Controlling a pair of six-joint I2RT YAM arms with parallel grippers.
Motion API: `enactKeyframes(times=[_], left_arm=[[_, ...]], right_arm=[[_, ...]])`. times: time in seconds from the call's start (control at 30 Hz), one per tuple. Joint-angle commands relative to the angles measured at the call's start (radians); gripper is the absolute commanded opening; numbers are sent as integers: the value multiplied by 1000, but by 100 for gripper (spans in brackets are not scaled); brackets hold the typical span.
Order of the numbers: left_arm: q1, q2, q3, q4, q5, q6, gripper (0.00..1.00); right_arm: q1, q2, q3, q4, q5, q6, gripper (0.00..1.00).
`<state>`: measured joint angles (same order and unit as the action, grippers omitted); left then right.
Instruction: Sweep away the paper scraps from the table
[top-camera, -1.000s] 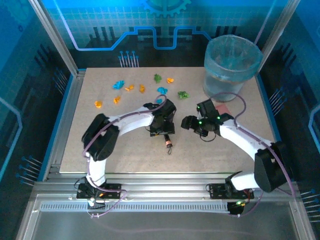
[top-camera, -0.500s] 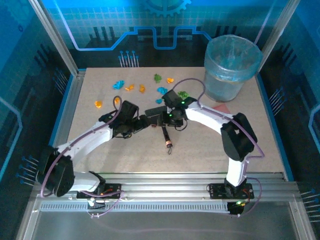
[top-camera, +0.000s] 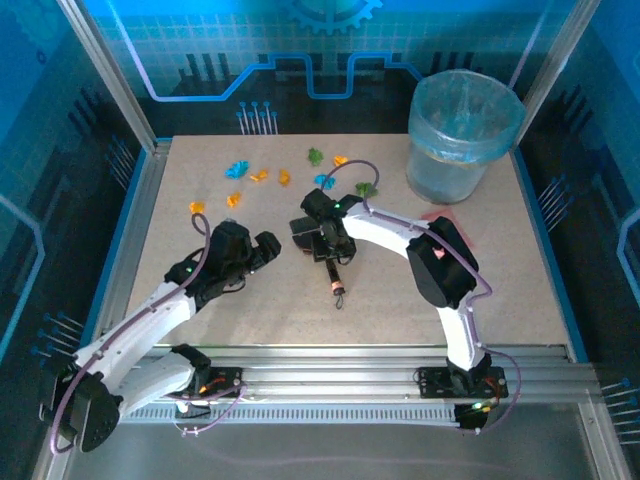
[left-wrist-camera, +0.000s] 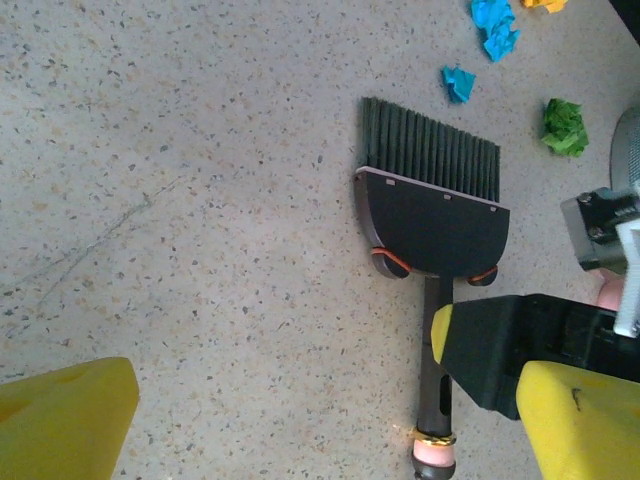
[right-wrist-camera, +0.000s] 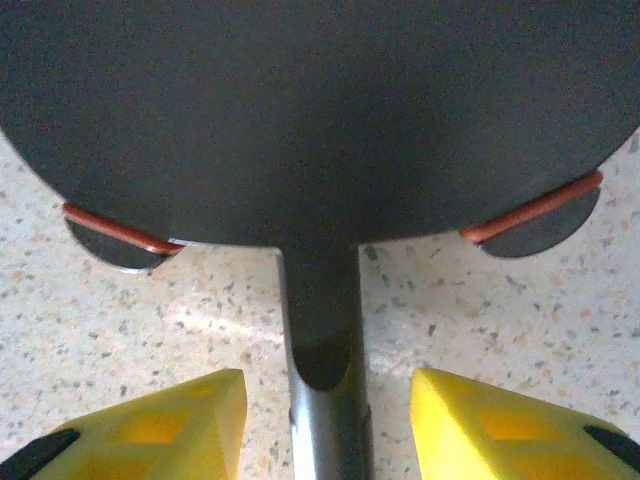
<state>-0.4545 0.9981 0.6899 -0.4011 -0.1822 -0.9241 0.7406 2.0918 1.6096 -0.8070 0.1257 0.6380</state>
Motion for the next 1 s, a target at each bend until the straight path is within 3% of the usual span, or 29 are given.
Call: enactKeyframes(times=[0.0,0.47,0.77,0.97], left_arm=[[5,-34,-25,56,-15,23,99],[4,-121,-79,139,58,103,99],[4,-185,-99,131,84,117,99],[1,-238,-111,195,181,163,99]], right_arm=[[16,49,55,-65,47,-15,48],[45,106,80,-74,97,25,40],[60,28,-8,-39,100,85,22],[53,-92,-74,-13,26,135,13]])
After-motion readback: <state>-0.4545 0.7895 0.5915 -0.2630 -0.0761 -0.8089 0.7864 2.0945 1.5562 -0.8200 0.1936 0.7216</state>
